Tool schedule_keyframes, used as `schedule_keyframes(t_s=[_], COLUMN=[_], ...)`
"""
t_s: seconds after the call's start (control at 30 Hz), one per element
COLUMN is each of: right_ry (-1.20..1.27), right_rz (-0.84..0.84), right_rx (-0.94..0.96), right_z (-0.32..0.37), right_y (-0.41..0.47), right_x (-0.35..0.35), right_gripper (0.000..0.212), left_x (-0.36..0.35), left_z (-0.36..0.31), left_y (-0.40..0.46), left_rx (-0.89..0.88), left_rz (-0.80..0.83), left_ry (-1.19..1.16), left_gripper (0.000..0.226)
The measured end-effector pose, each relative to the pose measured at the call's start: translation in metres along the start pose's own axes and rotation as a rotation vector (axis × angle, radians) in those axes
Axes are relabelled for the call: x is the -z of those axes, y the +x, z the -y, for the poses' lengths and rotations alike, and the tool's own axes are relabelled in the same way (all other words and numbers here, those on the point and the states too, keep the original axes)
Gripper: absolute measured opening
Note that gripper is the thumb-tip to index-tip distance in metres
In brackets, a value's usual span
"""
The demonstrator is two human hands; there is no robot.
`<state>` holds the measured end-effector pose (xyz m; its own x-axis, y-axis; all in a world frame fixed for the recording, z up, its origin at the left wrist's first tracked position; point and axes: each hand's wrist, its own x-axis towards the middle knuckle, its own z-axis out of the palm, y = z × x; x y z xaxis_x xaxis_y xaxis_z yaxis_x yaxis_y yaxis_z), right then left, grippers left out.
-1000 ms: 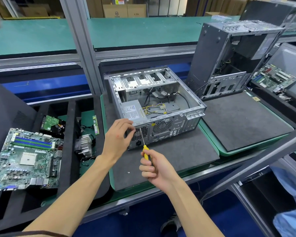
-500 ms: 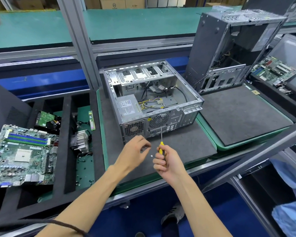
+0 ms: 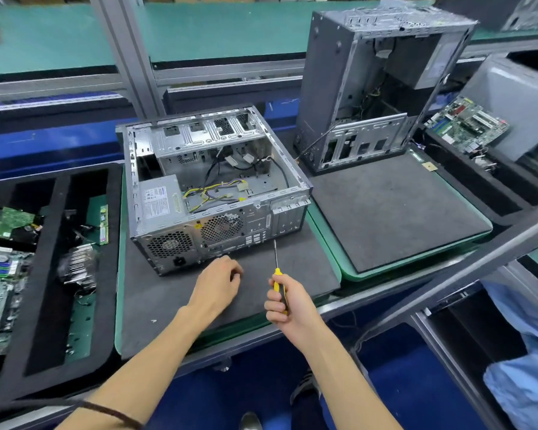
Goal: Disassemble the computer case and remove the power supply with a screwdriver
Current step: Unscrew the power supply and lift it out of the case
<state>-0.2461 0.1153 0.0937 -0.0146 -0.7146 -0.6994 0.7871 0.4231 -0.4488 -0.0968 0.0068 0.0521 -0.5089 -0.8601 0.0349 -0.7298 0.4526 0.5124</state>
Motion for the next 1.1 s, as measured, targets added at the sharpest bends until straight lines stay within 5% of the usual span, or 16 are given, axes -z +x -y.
schedule_keyframes(t_s=[0.6, 1.1], right_ry=[-0.414, -0.365], right_rz=[0.185, 0.116], right_rx=[-0.115, -0.083], right_z=[0.023, -0.007], right_y=[-0.002, -0.004], right_x=[-0.009, -0.022], right_gripper=[0.026, 0.027], left_x=[0.031, 0.013], left_z=[-0.002, 0.005], left_y=[-0.067, -0.061], left_rx=[0.568, 0.487], left_rz=[-0.395, -0.234], left_ry=[-0.211, -0.201], left_gripper=[0.015, 0.009])
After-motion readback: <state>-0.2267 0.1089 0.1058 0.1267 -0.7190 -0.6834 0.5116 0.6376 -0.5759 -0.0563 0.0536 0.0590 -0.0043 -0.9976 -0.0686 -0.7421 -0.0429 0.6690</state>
